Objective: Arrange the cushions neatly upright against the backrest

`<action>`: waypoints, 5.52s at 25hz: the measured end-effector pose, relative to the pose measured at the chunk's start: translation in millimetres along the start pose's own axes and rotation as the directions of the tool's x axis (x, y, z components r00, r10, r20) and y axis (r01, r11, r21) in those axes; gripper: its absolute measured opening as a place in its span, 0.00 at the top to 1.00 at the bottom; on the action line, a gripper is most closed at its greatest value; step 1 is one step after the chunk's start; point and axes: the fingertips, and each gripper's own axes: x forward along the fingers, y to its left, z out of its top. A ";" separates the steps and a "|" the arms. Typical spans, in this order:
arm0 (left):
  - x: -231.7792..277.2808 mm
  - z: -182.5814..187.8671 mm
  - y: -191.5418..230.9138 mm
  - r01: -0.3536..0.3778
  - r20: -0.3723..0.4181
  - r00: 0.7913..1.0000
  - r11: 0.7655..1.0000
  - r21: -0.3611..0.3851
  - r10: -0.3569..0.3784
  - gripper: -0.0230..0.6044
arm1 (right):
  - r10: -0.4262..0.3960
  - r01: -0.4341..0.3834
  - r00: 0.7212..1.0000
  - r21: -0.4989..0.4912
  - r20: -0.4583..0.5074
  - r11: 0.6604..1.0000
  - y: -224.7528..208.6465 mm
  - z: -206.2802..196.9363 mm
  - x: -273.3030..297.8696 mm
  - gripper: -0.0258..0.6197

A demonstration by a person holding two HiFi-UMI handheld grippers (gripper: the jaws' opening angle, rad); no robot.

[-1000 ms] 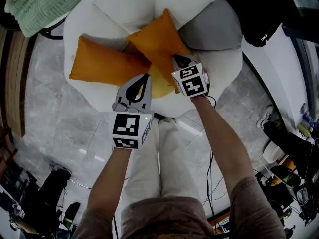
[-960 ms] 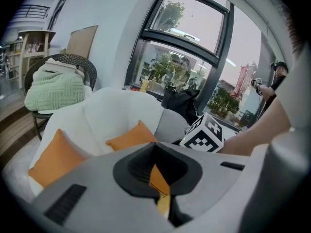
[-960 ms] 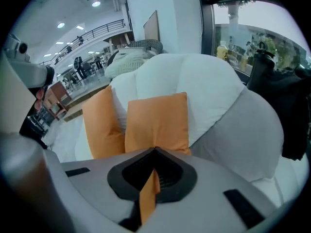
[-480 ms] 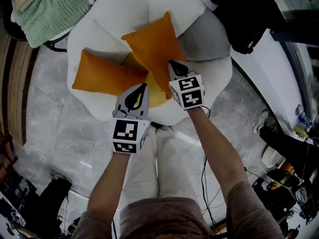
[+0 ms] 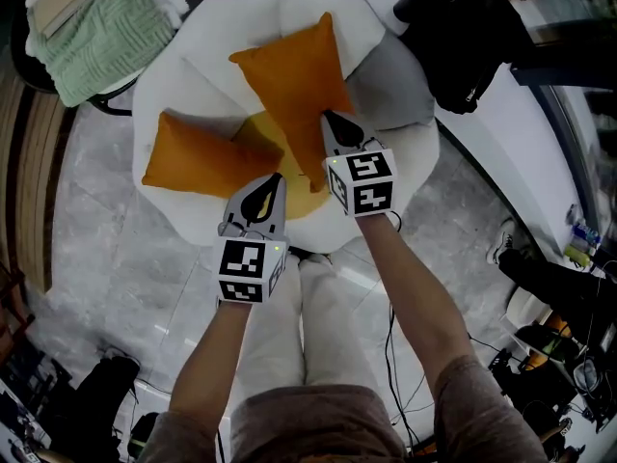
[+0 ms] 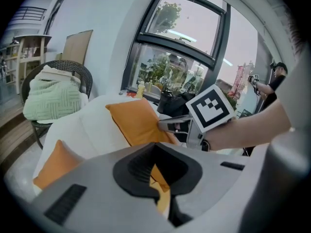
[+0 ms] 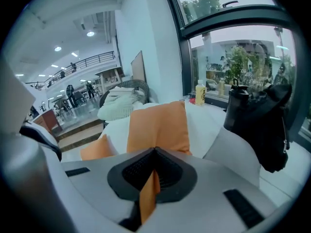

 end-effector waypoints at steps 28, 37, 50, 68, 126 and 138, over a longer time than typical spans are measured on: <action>4.9 -12.8 36.5 -0.018 -0.030 0.999 0.998 -0.067 0.016 0.96 | -0.059 0.057 0.996 0.021 0.062 0.998 -18.5 57.2 59.3 0.93; 3.0 -32.2 46.7 -0.033 -0.040 0.999 0.995 -0.099 0.029 0.96 | -0.008 0.007 1.000 0.052 0.004 0.999 -0.1 30.2 81.8 0.93; -3.3 -46.1 58.7 -0.042 -0.049 0.998 0.991 -0.129 0.036 0.96 | 0.073 -0.067 0.995 0.083 -0.072 0.994 21.3 3.3 100.0 0.93; -0.5 -51.3 58.1 -0.034 -0.057 0.998 0.990 -0.138 0.027 0.95 | 0.075 -0.088 0.985 -0.080 -0.154 0.993 36.6 -19.7 109.7 0.92; -127.0 -129.4 128.3 -0.277 0.011 0.948 0.840 -0.466 0.319 0.96 | 0.388 -0.507 0.840 -0.295 -0.380 0.810 256.9 -91.3 114.6 0.69; -129.9 -152.2 149.5 -0.290 0.008 0.940 0.811 -0.509 0.341 0.96 | 0.298 -0.461 0.859 -0.379 -0.416 0.802 267.7 -113.7 158.5 0.65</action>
